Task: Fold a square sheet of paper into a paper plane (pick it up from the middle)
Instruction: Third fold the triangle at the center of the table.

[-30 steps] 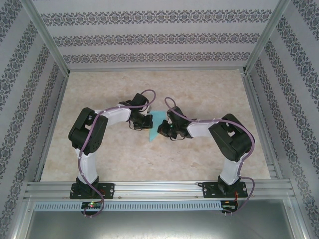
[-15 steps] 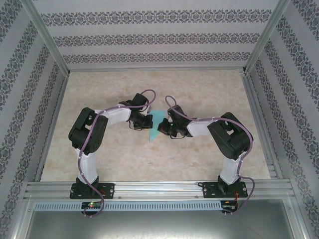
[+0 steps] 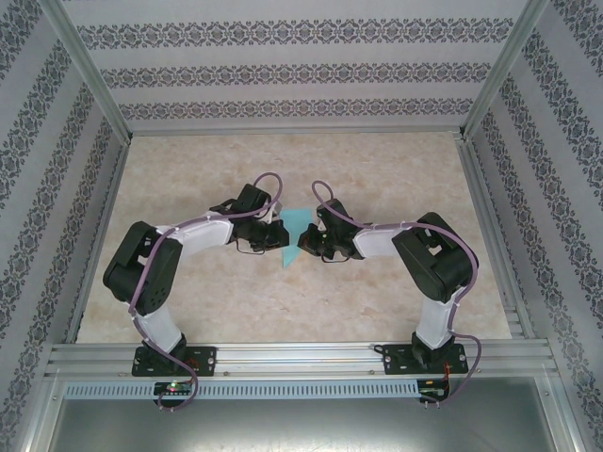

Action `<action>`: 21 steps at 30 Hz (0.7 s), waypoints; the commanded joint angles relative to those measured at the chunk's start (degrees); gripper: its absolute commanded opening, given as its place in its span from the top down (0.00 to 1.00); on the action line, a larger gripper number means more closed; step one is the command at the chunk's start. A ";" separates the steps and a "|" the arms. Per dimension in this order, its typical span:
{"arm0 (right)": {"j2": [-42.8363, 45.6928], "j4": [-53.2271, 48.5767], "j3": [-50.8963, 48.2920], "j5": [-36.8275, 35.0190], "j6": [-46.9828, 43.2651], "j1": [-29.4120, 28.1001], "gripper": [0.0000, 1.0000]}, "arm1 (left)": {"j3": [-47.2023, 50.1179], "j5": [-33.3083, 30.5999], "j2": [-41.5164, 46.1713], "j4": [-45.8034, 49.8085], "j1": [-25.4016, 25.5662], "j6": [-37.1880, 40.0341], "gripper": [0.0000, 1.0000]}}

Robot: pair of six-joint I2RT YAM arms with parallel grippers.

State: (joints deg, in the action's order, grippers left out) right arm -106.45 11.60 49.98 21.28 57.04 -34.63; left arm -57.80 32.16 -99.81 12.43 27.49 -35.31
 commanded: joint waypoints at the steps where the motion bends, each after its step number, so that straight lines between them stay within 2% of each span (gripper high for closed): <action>1: -2.08 -2.45 -0.05 -1.47 -0.28 -0.24 1.00 | 1.58 3.49 -0.69 -3.28 1.07 -2.37 0.95; 3: -2.35 -2.45 0.07 -1.34 -0.18 -0.28 1.00 | 1.73 4.49 -1.88 -3.19 1.33 -2.57 0.99; 8: -2.50 -2.45 0.21 -1.24 -0.12 -0.36 1.00 | 2.12 6.33 -4.75 -2.73 1.83 -2.50 1.00; 21: -2.79 -4.17 0.21 -2.48 -0.08 -0.35 1.00 | 5.32 2.60 -6.13 3.44 1.92 1.11 1.00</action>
State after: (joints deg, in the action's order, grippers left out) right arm -106.80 11.77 50.22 21.32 57.04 -34.65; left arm -55.20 36.67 -105.47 10.74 28.56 -36.23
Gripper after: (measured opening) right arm 0.052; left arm 0.066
